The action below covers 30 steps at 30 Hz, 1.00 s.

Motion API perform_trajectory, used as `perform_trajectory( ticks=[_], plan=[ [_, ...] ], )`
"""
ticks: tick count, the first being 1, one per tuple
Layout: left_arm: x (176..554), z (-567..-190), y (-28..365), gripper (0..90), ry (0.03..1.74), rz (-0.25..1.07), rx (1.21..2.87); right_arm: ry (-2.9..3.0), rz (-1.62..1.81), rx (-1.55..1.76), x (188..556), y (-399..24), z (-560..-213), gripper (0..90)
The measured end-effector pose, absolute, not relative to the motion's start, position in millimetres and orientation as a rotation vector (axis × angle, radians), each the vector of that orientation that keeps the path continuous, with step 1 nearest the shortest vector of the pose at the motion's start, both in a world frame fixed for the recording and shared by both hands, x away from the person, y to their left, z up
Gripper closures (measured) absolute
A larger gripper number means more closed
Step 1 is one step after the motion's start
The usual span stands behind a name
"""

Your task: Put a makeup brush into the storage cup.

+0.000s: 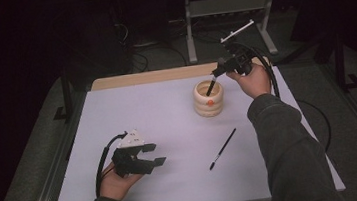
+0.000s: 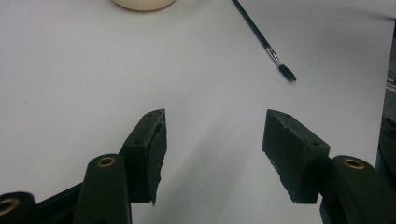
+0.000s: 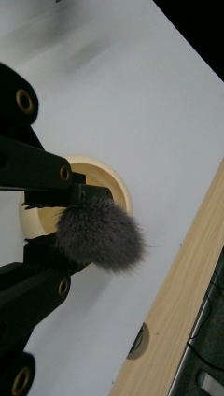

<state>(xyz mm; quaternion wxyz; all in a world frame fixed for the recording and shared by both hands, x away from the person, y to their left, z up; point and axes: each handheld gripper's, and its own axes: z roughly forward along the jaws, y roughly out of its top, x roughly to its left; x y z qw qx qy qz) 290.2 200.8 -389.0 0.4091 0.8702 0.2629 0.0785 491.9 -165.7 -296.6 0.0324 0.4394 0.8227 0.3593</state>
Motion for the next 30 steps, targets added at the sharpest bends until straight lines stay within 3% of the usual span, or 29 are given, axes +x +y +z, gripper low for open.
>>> perform_trajectory(
  ticks=[18,23,30],
  plan=[
    [290,-391,198,39.0,0.674,0.190,2.199,2.501,1.166,1.390,484,-173,-328,74.8],
    [291,-392,199,39.0,0.677,0.189,2.196,2.489,1.187,1.402,480,-174,-332,70.1],
    [290,-392,200,38.7,0.681,0.198,2.195,2.461,1.242,1.387,468,-183,-333,56.0]
  ],
)
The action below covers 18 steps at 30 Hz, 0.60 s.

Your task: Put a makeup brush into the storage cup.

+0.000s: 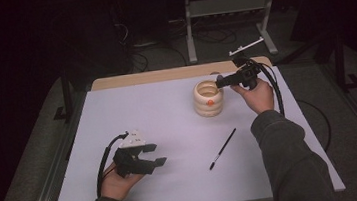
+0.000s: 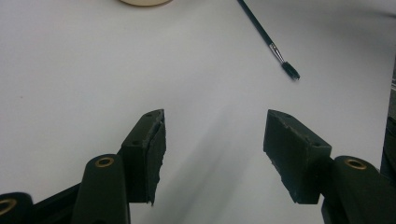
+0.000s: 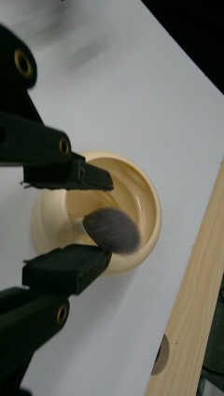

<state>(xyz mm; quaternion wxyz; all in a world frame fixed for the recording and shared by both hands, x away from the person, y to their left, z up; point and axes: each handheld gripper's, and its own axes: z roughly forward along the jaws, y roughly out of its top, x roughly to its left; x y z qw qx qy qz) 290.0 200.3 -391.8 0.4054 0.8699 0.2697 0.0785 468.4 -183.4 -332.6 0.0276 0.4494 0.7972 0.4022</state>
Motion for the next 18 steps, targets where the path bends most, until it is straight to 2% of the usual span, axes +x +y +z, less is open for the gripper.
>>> perform_trajectory(
  ticks=[4,18],
  plan=[
    [290,-391,202,38.2,0.681,0.207,2.190,2.448,1.291,1.380,460,-192,-334,49.5],
    [290,-391,205,35.9,0.696,0.207,2.179,2.415,1.405,1.278,427,-216,-331,42.9]
  ],
)
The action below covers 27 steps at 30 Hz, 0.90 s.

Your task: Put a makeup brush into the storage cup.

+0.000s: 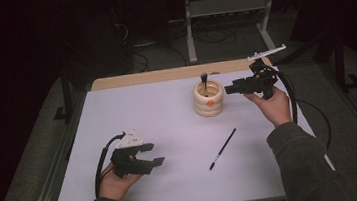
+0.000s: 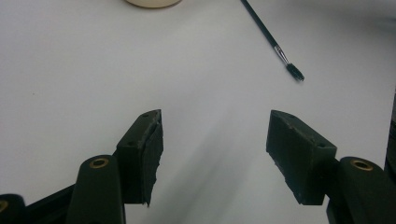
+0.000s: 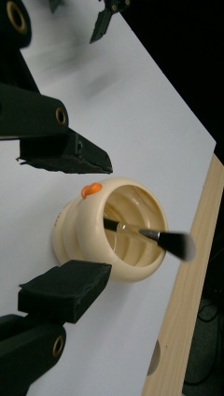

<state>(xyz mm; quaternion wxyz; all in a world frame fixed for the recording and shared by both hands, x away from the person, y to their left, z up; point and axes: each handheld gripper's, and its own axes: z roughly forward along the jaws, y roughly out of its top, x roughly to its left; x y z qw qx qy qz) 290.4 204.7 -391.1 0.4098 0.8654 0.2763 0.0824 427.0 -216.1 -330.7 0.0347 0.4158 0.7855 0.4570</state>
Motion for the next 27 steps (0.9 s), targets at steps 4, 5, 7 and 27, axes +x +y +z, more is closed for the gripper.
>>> perform_trajectory(
  ticks=[4,5,7,27],
  plan=[
    [290,-391,204,35.7,0.698,0.210,2.181,2.417,1.407,1.265,418,-220,-335,40.7],
    [290,-391,204,35.5,0.701,0.211,2.179,2.421,1.410,1.261,414,-221,-337,39.5],
    [290,-391,205,35.4,0.703,0.212,2.176,2.426,1.407,1.253,412,-221,-338,38.9],
    [291,-390,194,34.5,0.680,0.208,2.182,2.450,1.430,1.179,359,-234,-362,32.7]
  ],
)
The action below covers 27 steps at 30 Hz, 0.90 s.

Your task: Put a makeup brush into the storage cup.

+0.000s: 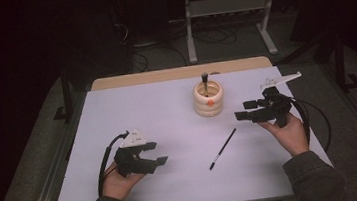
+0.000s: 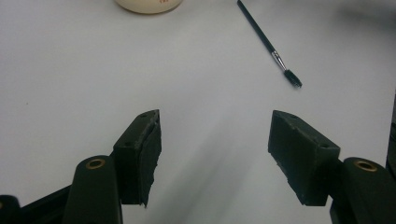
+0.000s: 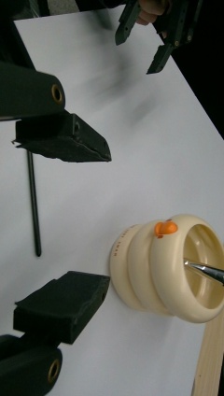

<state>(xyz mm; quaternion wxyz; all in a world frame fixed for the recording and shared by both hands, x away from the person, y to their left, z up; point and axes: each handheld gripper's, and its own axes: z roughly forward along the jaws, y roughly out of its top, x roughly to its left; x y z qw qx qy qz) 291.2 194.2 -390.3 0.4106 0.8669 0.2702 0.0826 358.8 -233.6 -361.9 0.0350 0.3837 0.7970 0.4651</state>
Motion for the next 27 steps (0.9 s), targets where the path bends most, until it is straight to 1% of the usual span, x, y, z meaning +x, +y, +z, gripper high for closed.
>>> perform_trajectory(
  ticks=[5,13,17,23,27],
  plan=[
    [292,-391,189,34.5,0.685,0.196,2.168,2.454,1.396,1.176,350,-239,-366,31.2],
    [293,-390,172,35.1,0.656,0.178,2.196,2.437,1.400,1.158,335,-243,-375,30.7],
    [294,-389,157,36.6,0.644,0.158,2.218,2.453,1.360,1.160,331,-243,-381,29.6],
    [297,-386,128,38.2,0.587,0.170,2.279,2.441,1.355,1.145,325,-246,-386,29.6],
    [300,-386,109,38.6,0.595,0.149,2.274,2.452,1.346,1.152,323,-248,-390,29.0]
  ],
)
